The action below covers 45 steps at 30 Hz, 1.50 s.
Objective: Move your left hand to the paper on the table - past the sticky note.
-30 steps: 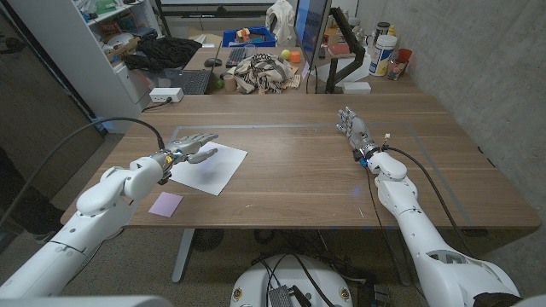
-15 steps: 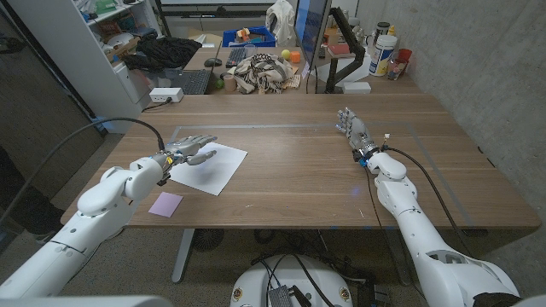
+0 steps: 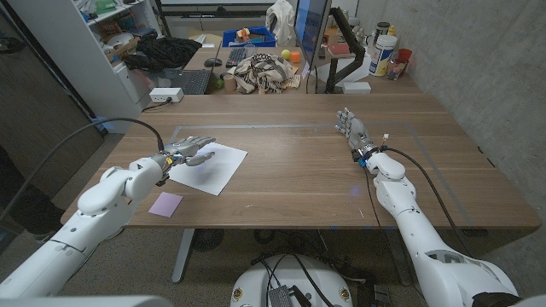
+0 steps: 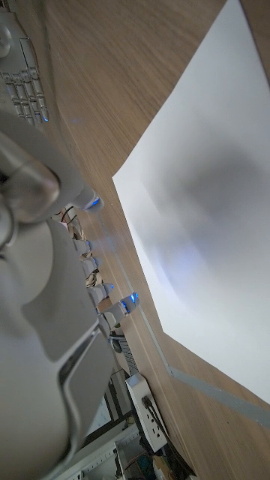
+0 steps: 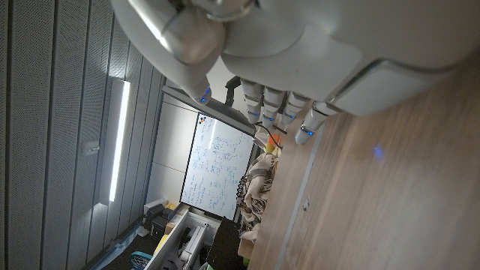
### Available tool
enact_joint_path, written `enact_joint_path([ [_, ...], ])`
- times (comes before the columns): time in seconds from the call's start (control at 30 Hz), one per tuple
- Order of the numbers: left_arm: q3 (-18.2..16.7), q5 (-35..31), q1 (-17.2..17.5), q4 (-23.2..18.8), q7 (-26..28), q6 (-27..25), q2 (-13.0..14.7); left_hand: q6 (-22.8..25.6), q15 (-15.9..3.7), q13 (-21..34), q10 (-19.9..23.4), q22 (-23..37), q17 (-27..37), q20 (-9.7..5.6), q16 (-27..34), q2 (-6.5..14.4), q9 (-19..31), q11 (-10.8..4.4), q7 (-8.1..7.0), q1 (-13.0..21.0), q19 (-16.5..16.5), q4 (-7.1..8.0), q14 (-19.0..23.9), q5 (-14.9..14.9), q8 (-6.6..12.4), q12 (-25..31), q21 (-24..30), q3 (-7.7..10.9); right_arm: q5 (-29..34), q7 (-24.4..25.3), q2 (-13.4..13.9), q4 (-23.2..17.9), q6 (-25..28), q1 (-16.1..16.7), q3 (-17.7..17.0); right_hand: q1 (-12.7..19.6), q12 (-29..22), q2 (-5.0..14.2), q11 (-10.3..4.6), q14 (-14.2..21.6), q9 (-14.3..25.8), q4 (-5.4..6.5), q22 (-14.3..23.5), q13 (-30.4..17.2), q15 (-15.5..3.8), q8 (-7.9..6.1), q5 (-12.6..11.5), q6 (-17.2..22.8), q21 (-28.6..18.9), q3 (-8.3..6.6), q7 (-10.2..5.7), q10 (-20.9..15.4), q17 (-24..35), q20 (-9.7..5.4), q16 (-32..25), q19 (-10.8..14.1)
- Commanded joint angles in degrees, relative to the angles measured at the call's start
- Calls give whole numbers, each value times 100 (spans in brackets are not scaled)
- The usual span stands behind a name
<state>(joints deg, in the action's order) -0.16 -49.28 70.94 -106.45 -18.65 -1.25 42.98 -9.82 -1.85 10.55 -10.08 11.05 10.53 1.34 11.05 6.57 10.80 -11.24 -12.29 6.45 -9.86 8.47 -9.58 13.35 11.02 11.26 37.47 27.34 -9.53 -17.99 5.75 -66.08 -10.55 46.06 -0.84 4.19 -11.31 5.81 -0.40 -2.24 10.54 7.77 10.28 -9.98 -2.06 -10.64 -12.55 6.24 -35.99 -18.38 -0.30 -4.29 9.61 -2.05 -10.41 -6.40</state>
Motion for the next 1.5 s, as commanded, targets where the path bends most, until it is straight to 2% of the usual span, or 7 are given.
enact_joint_path([
  [0.03,-4,18,-9,47,-27,14,68,-381,-352,14,-67,28,27,33,19,120,18,15,-47,85,-1739,9,-827,-6,14,35,-24,54,24,27,-66,54,-56,-25,32,-10,-26,199,-27,-2,7,26,6,-29,-18,-25,-46,24,4,-10,-6,-16,19,-417,3,15],
  [0.53,21,77,-72,173,-88,33,116,-364,-369,18,-77,29,25,37,19,166,23,4,-47,110,-1741,12,-830,-5,32,25,-27,97,55,49,-143,204,-143,-103,59,-14,-26,193,-33,-3,7,26,6,-29,-21,-26,-46,28,21,-11,-8,-17,19,-412,5,22],
  [0.97,225,77,-314,340,-224,29,145,-337,-395,20,-63,31,25,43,17,185,28,15,-46,125,-1752,16,-839,-10,49,25,-33,126,74,57,-173,401,-168,-208,18,-19,-26,187,-26,0,7,27,7,-29,-18,-25,-48,27,38,-12,-7,-18,19,-409,5,29],
  [1.5,341,13,-363,342,-345,-55,212,-298,-413,22,-82,32,21,40,4,248,33,24,-47,164,-1778,14,-871,-10,69,14,-43,189,103,3,-230,583,-207,-300,-13,-28,-27,178,-22,-2,7,30,8,-29,-14,-24,-49,23,60,-11,-7,-21,20,-408,6,37],
])
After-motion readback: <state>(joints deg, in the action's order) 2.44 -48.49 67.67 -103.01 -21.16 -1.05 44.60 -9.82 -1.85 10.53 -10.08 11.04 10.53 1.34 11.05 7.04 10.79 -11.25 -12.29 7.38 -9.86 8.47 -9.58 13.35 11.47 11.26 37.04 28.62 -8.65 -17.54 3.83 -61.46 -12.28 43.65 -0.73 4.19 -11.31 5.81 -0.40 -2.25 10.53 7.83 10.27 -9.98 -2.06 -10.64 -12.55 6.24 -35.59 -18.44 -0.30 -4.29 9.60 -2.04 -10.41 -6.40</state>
